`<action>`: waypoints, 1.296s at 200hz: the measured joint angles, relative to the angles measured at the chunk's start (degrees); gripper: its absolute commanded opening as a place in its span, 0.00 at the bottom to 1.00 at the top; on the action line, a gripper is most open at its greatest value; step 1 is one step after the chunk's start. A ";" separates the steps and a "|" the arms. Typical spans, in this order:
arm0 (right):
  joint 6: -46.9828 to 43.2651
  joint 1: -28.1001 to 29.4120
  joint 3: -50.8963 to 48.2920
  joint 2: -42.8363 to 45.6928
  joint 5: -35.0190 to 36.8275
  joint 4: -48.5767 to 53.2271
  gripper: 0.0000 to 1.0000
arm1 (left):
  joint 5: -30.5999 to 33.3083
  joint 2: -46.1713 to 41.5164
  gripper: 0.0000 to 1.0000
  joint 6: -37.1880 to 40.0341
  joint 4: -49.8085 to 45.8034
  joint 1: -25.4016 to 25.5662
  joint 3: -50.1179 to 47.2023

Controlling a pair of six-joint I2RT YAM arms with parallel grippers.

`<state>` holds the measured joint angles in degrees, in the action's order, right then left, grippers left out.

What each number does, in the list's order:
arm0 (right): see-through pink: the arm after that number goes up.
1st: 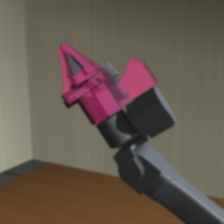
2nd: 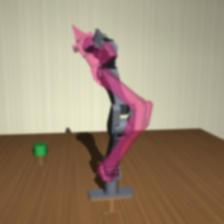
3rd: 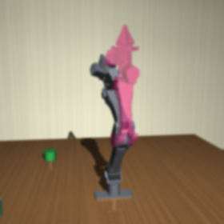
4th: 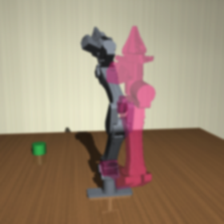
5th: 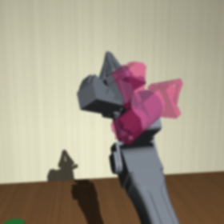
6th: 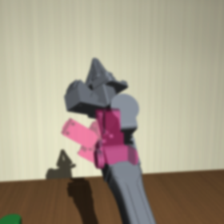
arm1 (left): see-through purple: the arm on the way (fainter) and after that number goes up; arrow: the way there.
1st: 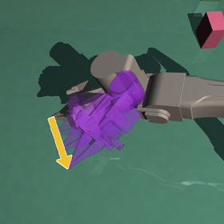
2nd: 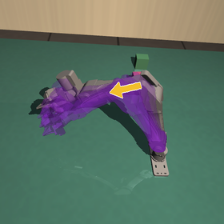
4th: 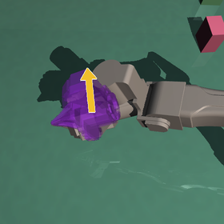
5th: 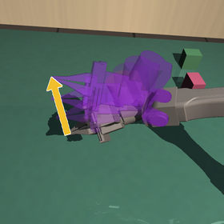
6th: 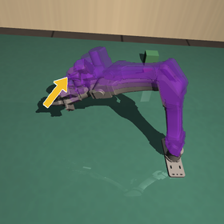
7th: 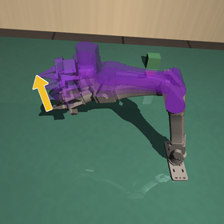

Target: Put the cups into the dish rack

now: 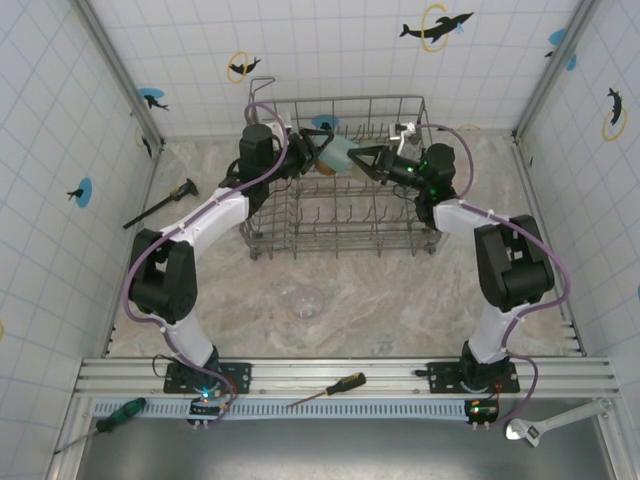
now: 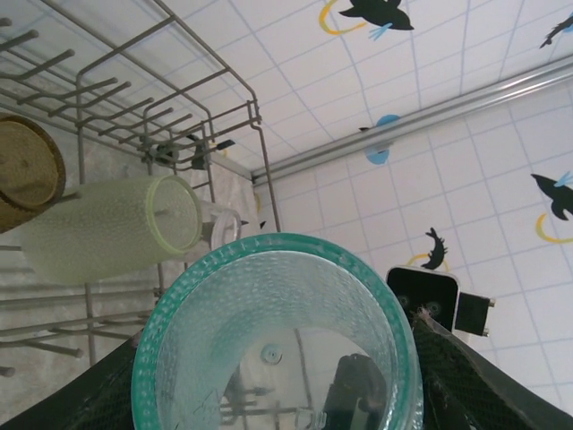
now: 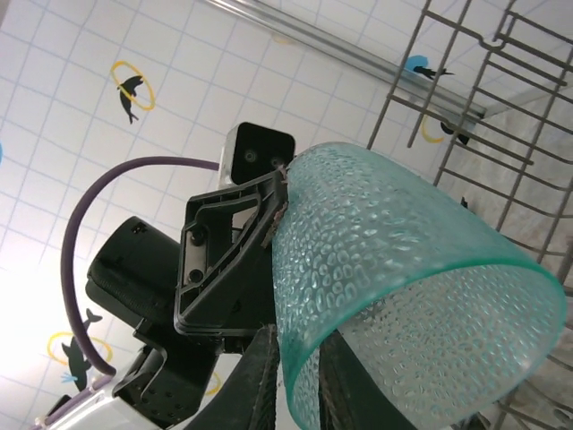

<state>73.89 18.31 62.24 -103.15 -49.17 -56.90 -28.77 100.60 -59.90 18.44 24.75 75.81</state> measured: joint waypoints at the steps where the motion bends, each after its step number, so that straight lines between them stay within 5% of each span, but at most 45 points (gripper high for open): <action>1: -0.07 -0.02 -0.04 0.04 0.02 0.15 0.24 | 0.04 0.00 0.00 0.07 -0.02 0.00 0.00; 72: -14.62 -2.08 -2.40 9.25 3.06 19.39 0.54 | 6.25 0.00 0.00 9.86 -8.00 0.00 3.69; 137: -27.56 -2.67 -2.47 13.57 8.76 36.92 0.68 | 16.39 -0.76 0.00 23.47 -16.11 0.00 5.68; 183: -32.06 -2.67 -4.04 16.35 11.45 41.88 1.00 | 21.59 -0.85 0.00 30.99 -18.12 0.07 5.40; 259: -34.64 -2.67 -4.66 18.21 13.22 44.39 1.00 | 24.44 -0.83 0.00 36.39 -17.94 1.29 3.04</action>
<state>39.24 15.64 57.58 -84.95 -35.94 -12.51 -4.34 99.77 -23.51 0.49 26.04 78.85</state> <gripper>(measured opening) 0.995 0.664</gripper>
